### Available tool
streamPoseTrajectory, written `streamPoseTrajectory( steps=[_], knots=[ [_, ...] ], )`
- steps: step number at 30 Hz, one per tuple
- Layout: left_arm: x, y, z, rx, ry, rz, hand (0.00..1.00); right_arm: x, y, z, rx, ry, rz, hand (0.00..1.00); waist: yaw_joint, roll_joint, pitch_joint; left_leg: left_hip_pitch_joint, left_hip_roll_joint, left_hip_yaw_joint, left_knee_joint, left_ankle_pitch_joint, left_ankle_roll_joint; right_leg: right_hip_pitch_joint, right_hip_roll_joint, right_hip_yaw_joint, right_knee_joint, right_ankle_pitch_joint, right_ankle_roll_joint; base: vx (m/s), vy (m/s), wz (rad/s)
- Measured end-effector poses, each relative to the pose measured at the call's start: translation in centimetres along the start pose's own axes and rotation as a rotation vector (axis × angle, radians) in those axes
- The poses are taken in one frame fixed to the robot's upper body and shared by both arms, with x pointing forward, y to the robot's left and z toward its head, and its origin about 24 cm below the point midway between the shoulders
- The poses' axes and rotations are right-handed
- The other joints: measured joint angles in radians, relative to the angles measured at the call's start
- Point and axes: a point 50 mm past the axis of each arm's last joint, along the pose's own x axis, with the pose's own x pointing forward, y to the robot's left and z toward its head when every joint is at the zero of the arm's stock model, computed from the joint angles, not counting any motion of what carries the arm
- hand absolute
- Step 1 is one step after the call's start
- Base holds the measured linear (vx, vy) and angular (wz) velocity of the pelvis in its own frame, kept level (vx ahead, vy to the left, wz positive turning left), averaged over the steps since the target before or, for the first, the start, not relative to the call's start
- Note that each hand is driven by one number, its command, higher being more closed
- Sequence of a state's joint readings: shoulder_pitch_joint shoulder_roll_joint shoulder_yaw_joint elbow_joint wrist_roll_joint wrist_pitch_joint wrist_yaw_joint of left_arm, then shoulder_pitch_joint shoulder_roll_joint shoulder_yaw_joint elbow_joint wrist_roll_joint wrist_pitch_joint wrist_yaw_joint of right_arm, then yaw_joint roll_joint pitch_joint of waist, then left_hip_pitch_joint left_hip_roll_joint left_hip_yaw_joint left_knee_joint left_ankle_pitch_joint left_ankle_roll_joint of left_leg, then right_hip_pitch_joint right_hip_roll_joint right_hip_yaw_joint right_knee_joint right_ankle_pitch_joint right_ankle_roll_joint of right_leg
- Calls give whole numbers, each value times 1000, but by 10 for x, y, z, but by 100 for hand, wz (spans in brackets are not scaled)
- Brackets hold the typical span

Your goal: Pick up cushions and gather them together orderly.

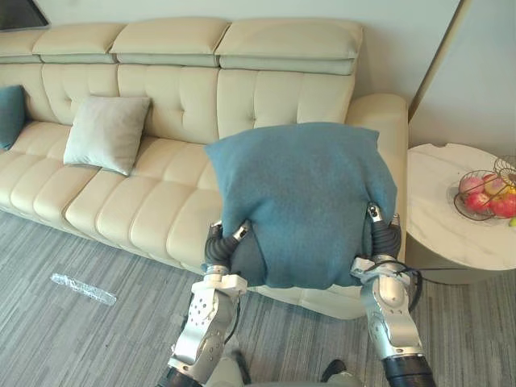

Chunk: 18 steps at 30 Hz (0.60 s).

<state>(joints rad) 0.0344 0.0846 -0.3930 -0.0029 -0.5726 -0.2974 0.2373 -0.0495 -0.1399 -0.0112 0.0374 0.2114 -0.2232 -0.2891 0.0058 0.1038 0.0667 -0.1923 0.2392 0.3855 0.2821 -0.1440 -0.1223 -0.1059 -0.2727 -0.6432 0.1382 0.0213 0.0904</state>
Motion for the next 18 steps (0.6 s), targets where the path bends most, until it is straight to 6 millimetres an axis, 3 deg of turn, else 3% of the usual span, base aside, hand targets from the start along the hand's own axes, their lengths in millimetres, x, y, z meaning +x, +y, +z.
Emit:
streamPoseTrajectory(
  steps=[1,2,3,4,5,6,7,8,9,10,11,12,15,16,17,18],
  knots=[
    [3,7,-5,40,32,1,100,-1,0,-12,-11,47,-16,100,-8,-51,6,-2,-53,0,-18,8,16,1,-36,21,-31,54,9,-62,341,34],
    [2,10,-6,50,42,6,100,-2,0,-15,-10,63,-19,100,-9,-64,4,-5,-64,-1,-17,8,16,2,-45,27,-36,65,11,-53,413,48],
    [1,14,-12,60,81,19,100,-5,-1,-21,-9,95,-30,100,-11,-79,4,-21,-95,-21,7,-11,50,3,-81,30,-10,88,20,-5,317,47],
    [0,15,-15,62,103,25,100,-7,-2,-23,-11,111,-38,100,-16,-79,10,-23,-112,-37,28,-23,71,-1,-111,40,43,87,18,-1,482,76],
    [-3,16,-23,65,147,28,100,-14,-9,-29,-24,149,-56,100,-18,-74,21,2,-151,-77,33,-40,97,-31,-153,149,184,81,-31,14,398,61],
    [-5,16,-24,66,155,31,100,-16,-10,-31,-26,161,-59,100,-19,-69,24,10,-154,-88,28,-43,103,-57,-155,207,228,56,-55,9,299,89],
    [-8,18,-26,70,166,36,100,-24,-14,-37,-22,189,-73,100,-33,-64,29,28,-158,-131,8,-47,117,-112,-81,427,367,-70,-32,17,186,106],
    [-8,19,-26,76,168,32,100,-28,-13,-40,-9,203,-82,100,-50,-73,32,45,-183,-165,-38,-35,128,-148,-4,523,425,-148,9,11,109,108],
    [-8,19,-26,77,166,31,100,-28,-13,-40,-6,203,-84,100,-53,-76,34,53,-190,-173,-52,-31,130,-157,11,531,431,-163,7,62,65,89],
    [-8,19,-26,82,170,25,100,-28,-12,-40,1,201,-86,100,-56,-86,36,79,-212,-181,-104,-13,137,-195,66,533,427,-196,-13,80,9,48],
    [-9,18,-27,82,172,23,100,-28,-13,-40,-2,200,-84,100,-56,-86,36,88,-217,-182,-119,-11,135,-209,90,526,413,-200,-21,149,-6,61],
    [-10,16,-29,81,179,14,100,-28,-16,-40,-8,201,-87,100,-58,-85,38,110,-223,-190,-133,-13,142,-236,145,493,380,-204,-29,143,-35,39],
    [-10,10,-29,77,180,-9,100,-28,-20,-35,-7,183,-100,100,-63,-93,47,151,-233,-240,-133,-39,139,-263,209,492,304,-190,-49,286,-128,65],
    [-10,2,-26,73,168,-42,100,-32,-26,-29,-3,160,-119,100,-74,-110,43,159,-250,-291,-128,-60,116,-245,217,534,225,-131,-97,323,-189,100],
    [-10,-2,-27,68,165,-56,100,-34,-31,-25,-5,148,-130,100,-81,-109,40,156,-247,-313,-115,-76,107,-237,220,525,233,-127,-141,365,-204,108],
    [-11,-11,-29,47,164,-79,100,-36,-38,-17,-11,118,-145,100,-78,-80,23,139,-212,-315,-65,-98,103,-223,221,460,224,-159,-138,406,-206,110]
  ],
)
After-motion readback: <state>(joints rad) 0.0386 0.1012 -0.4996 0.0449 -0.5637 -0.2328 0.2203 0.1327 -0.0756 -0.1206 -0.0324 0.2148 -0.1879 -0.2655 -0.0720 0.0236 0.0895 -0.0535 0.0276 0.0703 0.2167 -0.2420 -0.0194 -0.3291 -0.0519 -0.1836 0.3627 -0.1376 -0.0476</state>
